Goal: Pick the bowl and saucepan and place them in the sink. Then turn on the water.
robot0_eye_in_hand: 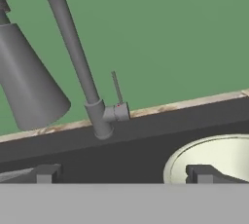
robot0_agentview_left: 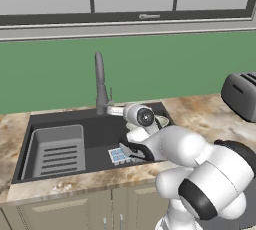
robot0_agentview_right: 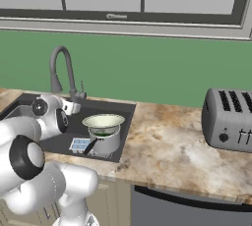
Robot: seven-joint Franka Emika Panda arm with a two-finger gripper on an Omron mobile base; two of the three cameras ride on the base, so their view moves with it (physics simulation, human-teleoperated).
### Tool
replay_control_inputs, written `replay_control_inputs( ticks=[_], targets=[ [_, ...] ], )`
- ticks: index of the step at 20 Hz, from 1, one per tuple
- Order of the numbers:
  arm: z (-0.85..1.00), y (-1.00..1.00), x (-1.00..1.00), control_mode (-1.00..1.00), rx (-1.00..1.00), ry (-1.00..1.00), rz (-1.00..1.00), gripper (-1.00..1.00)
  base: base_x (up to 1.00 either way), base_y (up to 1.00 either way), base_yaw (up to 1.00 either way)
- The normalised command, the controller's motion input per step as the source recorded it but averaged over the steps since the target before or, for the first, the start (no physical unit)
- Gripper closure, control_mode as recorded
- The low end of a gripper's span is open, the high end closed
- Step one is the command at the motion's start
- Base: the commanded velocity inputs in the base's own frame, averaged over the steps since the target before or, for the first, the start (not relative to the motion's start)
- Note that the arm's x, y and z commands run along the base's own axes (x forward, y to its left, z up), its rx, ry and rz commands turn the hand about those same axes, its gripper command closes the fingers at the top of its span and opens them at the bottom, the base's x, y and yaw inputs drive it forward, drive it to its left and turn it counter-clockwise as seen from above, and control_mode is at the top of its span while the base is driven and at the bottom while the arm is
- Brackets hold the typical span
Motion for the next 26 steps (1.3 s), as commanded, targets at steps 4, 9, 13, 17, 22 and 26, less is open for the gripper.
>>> replay_control_inputs(
  ticks=[4, 9, 13, 17, 22, 26],
  targets=[
    [-0.04, -0.22, 0.13, -1.00, 0.00, -0.07, 0.11, -1.00, 0.00, 0.00, 0.00],
    [0.00, -0.21, 0.07, -1.00, 0.00, 0.00, 0.10, -1.00, 0.00, 0.00, 0.00],
    [0.00, -0.11, 0.00, -1.00, -0.01, -0.03, 0.06, -1.00, 0.00, 0.00, 0.00],
    [0.02, 0.00, 0.00, -1.00, -0.04, -0.03, 0.00, -1.00, 0.00, 0.00, 0.00],
    [0.22, 0.04, 0.00, -1.00, -0.03, 0.00, 0.00, -1.00, 0.00, 0.00, 0.00],
    [0.15, 0.01, 0.00, -1.00, -0.02, 0.00, 0.00, -1.00, 0.00, 0.00, 0.00]
  ],
)
